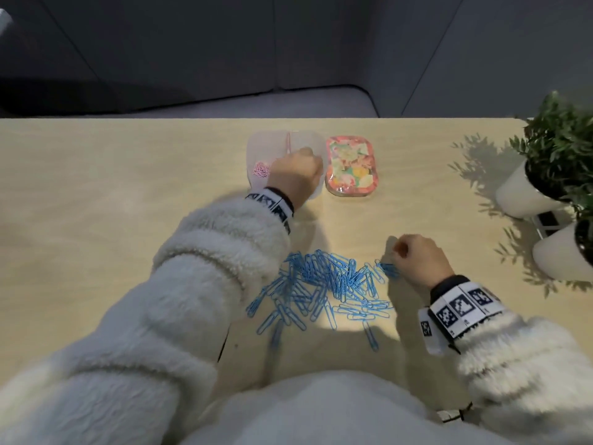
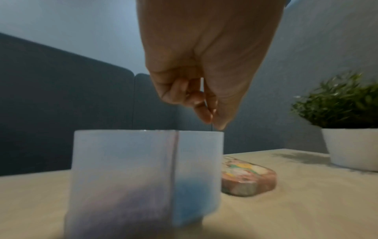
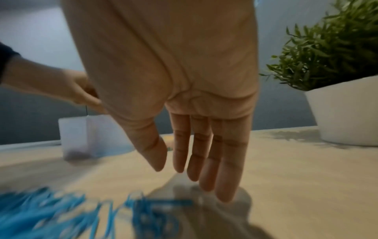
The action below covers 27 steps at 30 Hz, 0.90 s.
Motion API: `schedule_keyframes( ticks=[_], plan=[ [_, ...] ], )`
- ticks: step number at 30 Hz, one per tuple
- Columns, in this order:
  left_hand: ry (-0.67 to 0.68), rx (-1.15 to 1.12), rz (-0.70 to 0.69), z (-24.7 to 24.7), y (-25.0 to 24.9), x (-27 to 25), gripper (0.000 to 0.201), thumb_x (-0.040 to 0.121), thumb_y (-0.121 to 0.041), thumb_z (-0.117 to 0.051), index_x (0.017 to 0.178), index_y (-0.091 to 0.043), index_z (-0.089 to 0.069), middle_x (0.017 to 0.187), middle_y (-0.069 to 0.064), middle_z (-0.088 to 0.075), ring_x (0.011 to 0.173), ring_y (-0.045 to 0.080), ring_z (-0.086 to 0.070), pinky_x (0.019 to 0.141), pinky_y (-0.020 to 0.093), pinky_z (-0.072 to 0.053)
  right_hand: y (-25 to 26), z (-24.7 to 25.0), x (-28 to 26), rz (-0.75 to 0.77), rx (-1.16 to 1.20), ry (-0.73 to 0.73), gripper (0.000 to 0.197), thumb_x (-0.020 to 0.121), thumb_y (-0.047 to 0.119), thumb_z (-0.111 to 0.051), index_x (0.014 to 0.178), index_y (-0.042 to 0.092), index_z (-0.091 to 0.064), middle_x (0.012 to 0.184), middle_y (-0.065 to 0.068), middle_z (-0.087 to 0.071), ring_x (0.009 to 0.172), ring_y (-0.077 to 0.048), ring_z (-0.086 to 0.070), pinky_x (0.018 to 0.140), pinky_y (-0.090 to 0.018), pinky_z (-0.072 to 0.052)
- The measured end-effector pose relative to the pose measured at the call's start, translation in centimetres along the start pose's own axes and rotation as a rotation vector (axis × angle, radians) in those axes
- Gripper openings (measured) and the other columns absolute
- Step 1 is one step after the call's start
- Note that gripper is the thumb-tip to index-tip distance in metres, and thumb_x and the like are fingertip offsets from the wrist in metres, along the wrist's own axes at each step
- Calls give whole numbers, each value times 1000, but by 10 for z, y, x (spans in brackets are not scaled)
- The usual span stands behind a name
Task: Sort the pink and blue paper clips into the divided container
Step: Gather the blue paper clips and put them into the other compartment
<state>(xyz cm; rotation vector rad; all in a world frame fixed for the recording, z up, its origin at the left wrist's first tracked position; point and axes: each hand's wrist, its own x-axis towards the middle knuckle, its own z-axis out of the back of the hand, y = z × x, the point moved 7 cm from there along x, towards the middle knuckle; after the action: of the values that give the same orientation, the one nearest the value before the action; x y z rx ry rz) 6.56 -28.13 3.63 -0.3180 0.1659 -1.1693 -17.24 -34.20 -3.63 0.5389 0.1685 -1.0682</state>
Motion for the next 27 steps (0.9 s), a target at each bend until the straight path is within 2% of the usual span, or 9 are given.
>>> schedule_keyframes(
  ticks=[2,6,11,13,16,19,21,23,27],
  plan=[
    [99,-49,-80,-24,-5,-25,28,90,-20,-40,92,-10,-66,100,13,-64,92,33,-62,76,38,-48,-3,-8,-11,6,13,-28,10,84,12,-52,79,6,-58,95,-24,-64,92,-39,-59,71,-35,-41],
    [424,19,-158,-86,-7,-71,25,89,-27,-54,109,-15,-63,115,9,-57,108,28,-53,90,38,-42,18,-28,-17,78,124,-15,10,78,6,-58,74,13,-53,85,-16,-62,86,-34,-58,70,-33,-40],
    [441,58,-238,-108,-16,-101,31,88,-27,-55,117,-15,-57,125,10,-51,111,31,-49,93,44,-43,53,-51,-19,315,112,155,11,82,7,-56,83,17,-52,90,-12,-58,93,-31,-56,76,-31,-37],
    [433,58,-243,-106,-13,-108,34,88,-29,-55,119,-15,-56,123,10,-52,110,32,-50,92,45,-44,48,-45,-19,319,112,127,5,85,15,-59,89,15,-57,86,-4,-51,90,-28,-54,73,-26,-32],
    [386,29,-285,-98,-13,-114,50,84,-38,-59,127,-14,-50,127,10,-51,111,30,-49,94,44,-44,35,-42,-19,268,63,95,29,77,39,-69,81,14,-54,82,-2,-48,80,-21,-47,72,-24,-30],
    [458,65,-352,-100,-24,-114,65,80,-39,-64,134,-11,-42,137,10,-45,117,30,-46,100,43,-41,43,-60,-28,289,-5,153,45,62,51,-76,84,20,-51,88,-5,-50,88,-23,-47,74,-29,-36],
    [509,128,-364,-103,-32,-113,52,84,-30,-60,131,-9,-47,135,10,-45,119,30,-45,101,41,-40,48,-70,-33,289,-27,151,59,62,41,-78,109,14,-56,102,-9,-52,100,-26,-49,86,-35,-42],
    [501,160,-345,-102,-36,-110,34,90,-20,-51,123,-10,-54,128,10,-50,117,29,-47,95,38,-42,53,-68,-32,254,-8,93,55,69,26,-76,118,10,-56,111,-12,-54,106,-29,-51,92,-35,-41],
    [479,175,-290,-97,-33,-105,26,96,-16,-44,116,-10,-59,114,11,-56,110,28,-52,81,38,-46,65,-59,-27,250,51,61,19,75,11,-68,93,12,-63,95,-13,-66,96,-32,-59,76,-33,-42]
  ],
)
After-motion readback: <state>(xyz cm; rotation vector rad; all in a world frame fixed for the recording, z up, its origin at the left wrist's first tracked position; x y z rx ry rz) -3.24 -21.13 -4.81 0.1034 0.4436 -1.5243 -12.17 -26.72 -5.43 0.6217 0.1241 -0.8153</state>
